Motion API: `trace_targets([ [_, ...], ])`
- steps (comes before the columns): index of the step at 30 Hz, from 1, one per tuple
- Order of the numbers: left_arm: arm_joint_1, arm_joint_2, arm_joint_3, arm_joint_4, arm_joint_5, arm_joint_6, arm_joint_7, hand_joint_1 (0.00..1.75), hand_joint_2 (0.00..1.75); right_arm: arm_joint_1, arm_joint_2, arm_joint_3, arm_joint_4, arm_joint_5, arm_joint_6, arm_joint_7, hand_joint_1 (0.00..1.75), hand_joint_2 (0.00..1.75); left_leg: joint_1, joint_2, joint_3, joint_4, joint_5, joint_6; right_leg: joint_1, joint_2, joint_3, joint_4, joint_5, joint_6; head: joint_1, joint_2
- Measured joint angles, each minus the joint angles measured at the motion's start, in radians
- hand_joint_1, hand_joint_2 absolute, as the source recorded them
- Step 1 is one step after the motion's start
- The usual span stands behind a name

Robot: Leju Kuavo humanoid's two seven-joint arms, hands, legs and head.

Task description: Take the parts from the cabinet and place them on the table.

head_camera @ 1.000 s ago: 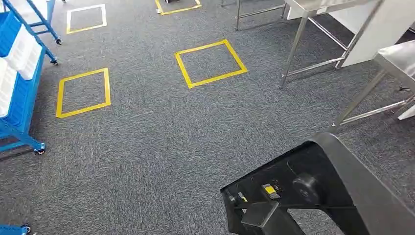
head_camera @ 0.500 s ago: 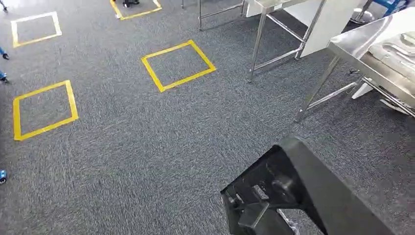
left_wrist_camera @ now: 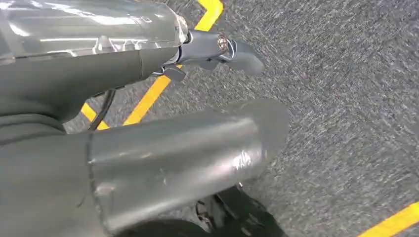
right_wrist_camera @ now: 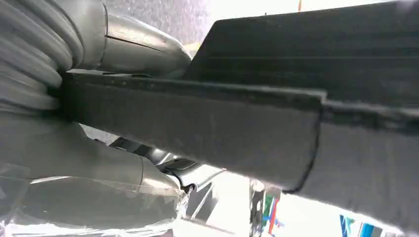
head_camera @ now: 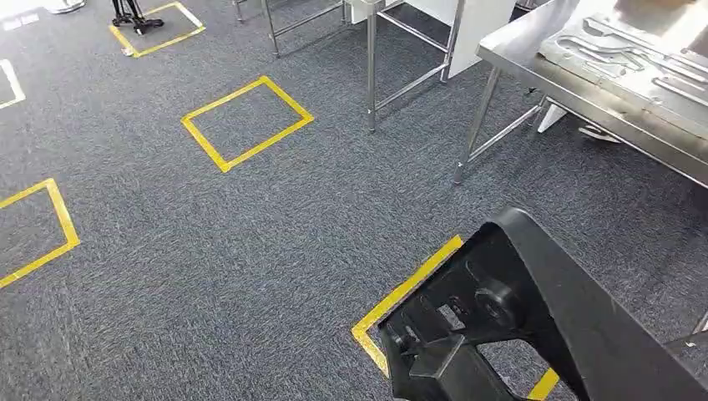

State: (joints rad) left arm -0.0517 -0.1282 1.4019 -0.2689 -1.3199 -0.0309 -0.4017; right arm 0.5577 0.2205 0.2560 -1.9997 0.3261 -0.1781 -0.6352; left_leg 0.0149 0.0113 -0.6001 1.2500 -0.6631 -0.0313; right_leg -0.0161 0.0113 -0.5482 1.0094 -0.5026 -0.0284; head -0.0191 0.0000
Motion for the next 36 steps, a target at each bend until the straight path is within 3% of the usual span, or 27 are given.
trace_targets([
  [1, 0.003, 0.000, 0.000, 0.000, 0.000, 0.000, 0.001, 0.00, 0.00, 0.000, 0.000, 0.000, 0.000, 0.000, -0.001, 0.003, 1.75, 1.75, 0.000, -0.002, -0.026, 0.056, -0.011, -0.001, 0.001, 0.013, 0.000, 0.001, 0.000, 0.000, -0.001, 0.000],
  [2, 0.004, 0.000, 0.000, 0.000, 0.000, 0.000, 0.002, 0.00, 0.00, 0.000, 0.000, 0.000, 0.000, 0.000, -0.003, 0.006, 1.75, 1.75, 0.000, -0.003, -0.031, 0.061, 0.004, 0.000, 0.001, 0.026, 0.001, 0.002, 0.000, 0.000, 0.000, 0.000],
  [4, 0.003, -0.002, 0.000, 0.000, 0.000, 0.000, 0.002, 0.00, 0.00, 0.000, 0.000, 0.000, 0.000, 0.001, -0.006, 0.008, 1.75, 1.75, 0.001, -0.008, 0.018, -0.057, 0.089, 0.005, 0.000, 0.053, 0.003, 0.006, 0.000, 0.001, -0.001, 0.000],
  [5, 0.003, -0.002, 0.000, 0.000, 0.000, 0.000, 0.002, 0.00, 0.00, 0.000, 0.000, 0.000, 0.000, 0.001, -0.008, 0.009, 1.75, 1.75, 0.003, -0.026, 0.055, -0.144, 0.137, 0.007, 0.000, 0.066, 0.004, 0.009, -0.001, 0.002, 0.000, 0.000],
  [6, 0.004, -0.001, 0.000, 0.000, 0.000, 0.000, 0.002, 0.00, 0.00, 0.000, 0.000, 0.000, 0.000, 0.001, -0.009, 0.009, 1.75, 1.75, 0.007, -0.074, 0.080, -0.212, 0.154, 0.010, -0.001, 0.078, 0.001, 0.011, -0.002, 0.005, -0.001, 0.000],
  [7, 0.005, -0.002, 0.000, 0.000, 0.000, 0.000, 0.002, 0.00, 0.00, -0.002, 0.000, 0.000, 0.000, 0.001, -0.010, 0.010, 1.75, 1.75, 0.007, -0.100, 0.086, -0.230, 0.149, 0.012, 0.004, 0.090, -0.005, 0.019, -0.001, 0.012, 0.001, 0.000],
  [9, 0.003, -0.002, 0.000, 0.000, 0.000, 0.000, 0.000, 0.00, 0.00, -0.001, 0.000, 0.003, 0.000, 0.001, -0.013, 0.013, 1.75, 1.75, 0.002, -0.081, 0.087, -0.231, 0.143, 0.017, -0.002, 0.113, -0.019, 0.015, 0.008, 0.027, 0.000, 0.000],
  [11, -0.001, -0.002, 0.000, 0.000, -0.001, 0.000, -0.005, 0.00, 0.00, 0.000, -0.002, 0.006, 0.000, 0.001, -0.019, 0.014, 1.75, 1.75, 0.009, -0.059, 0.086, -0.245, 0.154, 0.035, 0.001, 0.135, -0.023, 0.010, 0.017, 0.043, 0.002, 0.000],
  [12, -0.004, -0.003, 0.000, 0.000, -0.002, 0.000, -0.007, 0.00, 0.00, 0.001, -0.002, 0.006, 0.000, 0.001, -0.021, 0.014, 1.75, 1.75, 0.008, -0.041, 0.089, -0.252, 0.159, 0.043, 0.001, 0.091, -0.030, 0.026, -0.001, 0.043, 0.002, 0.000],
  [13, -0.003, -0.003, 0.000, 0.000, -0.002, 0.000, -0.010, 0.00, 0.00, -0.003, -0.003, 0.008, 0.000, 0.001, -0.021, 0.014, 1.75, 1.75, 0.007, -0.030, 0.087, -0.253, 0.162, 0.051, 0.004, 0.040, -0.054, 0.074, -0.038, 0.043, 0.011, 0.000],
  [14, 0.000, -0.003, 0.000, 0.000, -0.002, 0.000, -0.010, 0.00, 0.00, -0.005, -0.005, 0.010, 0.001, 0.002, -0.022, 0.014, 1.75, 1.75, 0.003, -0.014, 0.084, -0.253, 0.162, 0.054, 0.003, 0.014, -0.091, 0.153, -0.083, 0.046, 0.016, 0.000],
  [16, 0.004, -0.002, 0.000, 0.000, -0.003, 0.000, -0.011, 0.00, 0.00, -0.005, -0.006, 0.010, 0.001, 0.001, -0.025, 0.014, 1.75, 1.75, -0.002, 0.018, 0.081, -0.253, 0.161, 0.056, 0.001, 0.000, -0.153, 0.288, -0.138, 0.050, 0.016, 0.000],
  [17, 0.005, -0.002, 0.000, 0.000, -0.003, 0.000, -0.011, 0.00, 0.00, -0.005, -0.006, 0.010, 0.002, 0.001, -0.026, 0.014, 1.75, 1.75, -0.003, 0.032, 0.081, -0.252, 0.161, 0.057, 0.001, -0.003, -0.161, 0.309, -0.134, 0.051, 0.015, 0.000],
  [18, 0.004, -0.002, 0.000, 0.000, -0.003, 0.000, -0.012, 0.00, 0.00, -0.005, -0.008, 0.010, 0.003, 0.001, -0.026, 0.014, 1.75, 1.75, -0.004, 0.045, 0.081, -0.252, 0.160, 0.057, 0.001, -0.007, -0.143, 0.283, -0.108, 0.050, 0.015, 0.000],
  [20, 0.000, -0.002, 0.000, 0.000, -0.004, 0.000, -0.012, 0.00, 0.00, -0.005, -0.009, 0.010, 0.003, 0.001, -0.026, 0.014, 1.75, 1.75, -0.006, 0.069, 0.086, -0.252, 0.157, 0.054, 0.004, -0.032, -0.045, 0.116, -0.024, 0.041, 0.016, 0.000],
  [21, -0.001, -0.002, 0.000, 0.000, -0.004, 0.000, -0.012, 0.00, 0.00, -0.005, -0.009, 0.010, 0.003, 0.001, -0.026, 0.014, 1.75, 1.75, -0.008, 0.077, 0.092, -0.252, 0.156, 0.052, 0.008, -0.071, 0.005, 0.034, 0.000, 0.032, 0.016, 0.000],
  [22, 0.000, -0.002, 0.000, 0.000, -0.004, 0.000, -0.013, 0.00, 0.00, -0.008, -0.010, 0.010, 0.003, 0.001, -0.026, 0.015, 1.75, 1.75, -0.017, 0.085, 0.093, -0.248, 0.152, 0.046, 0.022, -0.114, 0.022, -0.006, -0.012, 0.027, 0.016, 0.000],
  [25, -0.003, -0.002, 0.000, 0.000, -0.004, 0.000, -0.013, 0.00, 0.00, -0.007, -0.010, 0.013, 0.003, -0.002, -0.027, 0.015, 1.75, 1.75, -0.014, 0.119, 0.097, -0.250, 0.153, 0.034, 0.025, -0.074, 0.009, -0.002, -0.005, 0.019, 0.015, 0.000],
  [26, -0.006, -0.002, 0.000, 0.000, -0.005, 0.000, -0.013, 0.00, 0.00, -0.007, -0.010, 0.013, 0.003, -0.003, -0.028, 0.015, 1.75, 1.75, -0.018, 0.130, 0.101, -0.250, 0.151, 0.029, 0.018, -0.061, 0.009, -0.012, 0.002, 0.011, 0.014, 0.000],
  [27, -0.007, -0.002, 0.000, 0.000, -0.005, 0.000, -0.013, 0.00, 0.00, -0.007, -0.010, 0.015, 0.003, -0.003, -0.028, 0.014, 1.75, 1.75, -0.011, 0.102, 0.098, -0.239, 0.136, 0.024, 0.011, -0.053, 0.014, -0.020, 0.010, 0.008, 0.016, 0.000],
  [28, -0.007, -0.002, 0.000, 0.000, -0.006, 0.000, -0.013, 0.00, 0.00, -0.009, -0.010, 0.016, 0.003, -0.004, -0.028, 0.014, 1.75, 1.75, -0.010, 0.050, 0.084, -0.204, 0.105, 0.021, 0.007, -0.042, 0.012, -0.022, 0.013, 0.003, 0.011, 0.000],
  [29, -0.004, -0.003, 0.000, 0.000, -0.006, 0.000, -0.013, 0.00, 0.00, -0.012, -0.010, 0.017, 0.003, -0.005, -0.028, 0.014, 1.75, 1.75, -0.006, 0.022, 0.055, -0.132, 0.059, 0.017, 0.006, -0.029, 0.007, -0.021, 0.016, -0.002, 0.010, 0.000],
  [31, 0.003, 0.001, 0.000, 0.000, -0.007, 0.000, -0.011, 0.00, 0.00, -0.010, -0.011, 0.018, 0.003, -0.008, -0.029, 0.014, 1.75, 1.75, -0.002, -0.001, -0.013, 0.024, -0.008, 0.009, 0.006, -0.002, 0.002, -0.018, 0.017, -0.002, 0.008, 0.000],
  [32, 0.004, 0.001, 0.000, 0.000, -0.007, 0.001, -0.011, 0.00, 0.00, -0.010, -0.011, 0.018, 0.003, -0.009, -0.029, 0.015, 1.75, 1.75, -0.001, -0.002, -0.027, 0.058, -0.009, 0.006, 0.005, 0.012, 0.000, -0.014, 0.018, -0.002, 0.006, 0.000],
  [34, 0.004, 0.001, 0.000, 0.000, -0.008, 0.001, -0.011, 0.00, 0.00, -0.011, -0.011, 0.018, 0.003, -0.010, -0.029, 0.015, 1.75, 1.75, 0.002, -0.004, 0.006, -0.014, 0.056, 0.004, 0.004, 0.039, 0.000, -0.007, 0.016, 0.000, 0.006, 0.000],
  [35, 0.003, 0.001, 0.000, 0.000, -0.008, 0.001, -0.011, 0.00, 0.00, -0.011, -0.011, 0.018, 0.003, -0.010, -0.029, 0.015, 1.75, 1.75, 0.006, -0.014, 0.046, -0.103, 0.106, 0.003, 0.002, 0.054, 0.000, -0.003, 0.015, 0.003, 0.006, 0.000],
  [36, 0.004, 0.001, 0.000, 0.000, -0.008, 0.002, -0.011, 0.00, 0.00, -0.011, -0.011, 0.019, 0.003, -0.011, -0.029, 0.015, 1.75, 1.75, 0.012, -0.042, 0.087, -0.194, 0.148, 0.002, 0.002, 0.067, -0.001, 0.004, 0.012, 0.008, 0.006, 0.000],
])
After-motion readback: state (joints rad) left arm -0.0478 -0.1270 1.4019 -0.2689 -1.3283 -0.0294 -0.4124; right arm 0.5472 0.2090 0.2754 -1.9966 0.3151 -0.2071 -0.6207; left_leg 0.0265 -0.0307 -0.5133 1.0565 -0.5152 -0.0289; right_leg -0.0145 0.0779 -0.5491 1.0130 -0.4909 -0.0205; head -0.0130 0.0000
